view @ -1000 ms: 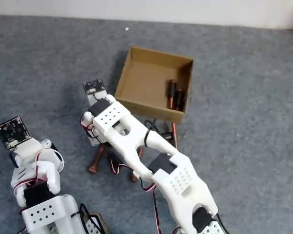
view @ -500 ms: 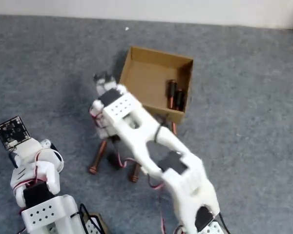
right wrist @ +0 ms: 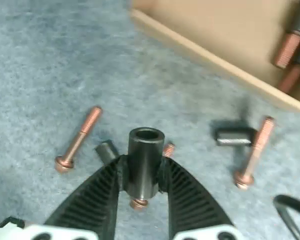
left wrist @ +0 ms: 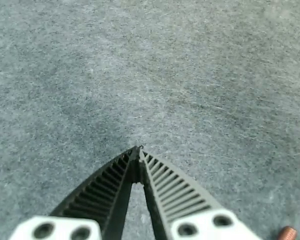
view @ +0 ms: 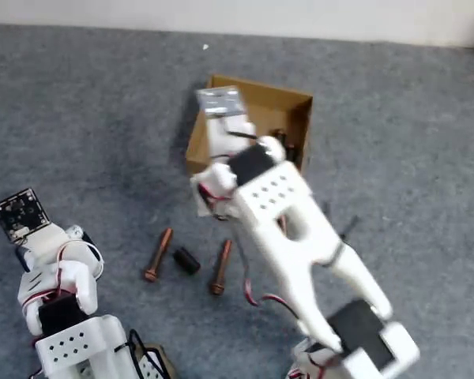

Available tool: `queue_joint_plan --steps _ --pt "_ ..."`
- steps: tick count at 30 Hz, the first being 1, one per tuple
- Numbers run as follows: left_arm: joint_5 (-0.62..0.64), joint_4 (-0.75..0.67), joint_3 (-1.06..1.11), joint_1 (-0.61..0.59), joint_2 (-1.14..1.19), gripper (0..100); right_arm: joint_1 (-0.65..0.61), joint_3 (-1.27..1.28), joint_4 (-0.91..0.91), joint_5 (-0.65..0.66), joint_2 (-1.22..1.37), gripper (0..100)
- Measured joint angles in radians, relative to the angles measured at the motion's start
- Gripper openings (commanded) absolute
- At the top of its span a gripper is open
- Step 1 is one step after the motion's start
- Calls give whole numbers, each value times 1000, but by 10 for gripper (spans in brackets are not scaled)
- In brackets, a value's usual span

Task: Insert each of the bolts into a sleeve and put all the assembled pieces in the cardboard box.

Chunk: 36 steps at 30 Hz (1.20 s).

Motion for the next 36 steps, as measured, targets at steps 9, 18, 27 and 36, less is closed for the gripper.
queue_joint_plan --steps 9,18,27,36 --pt "-6 0 0 0 0 24 222 334 -14 81 -416 5" --pt "-226 9 -5 86 2 24 408 825 -272 86 -776 5" --pt "-336 216 -189 313 2 110 516 1031 -446 86 -919 5" --pt "-422 376 -238 476 28 142 540 1054 -488 86 -924 5"
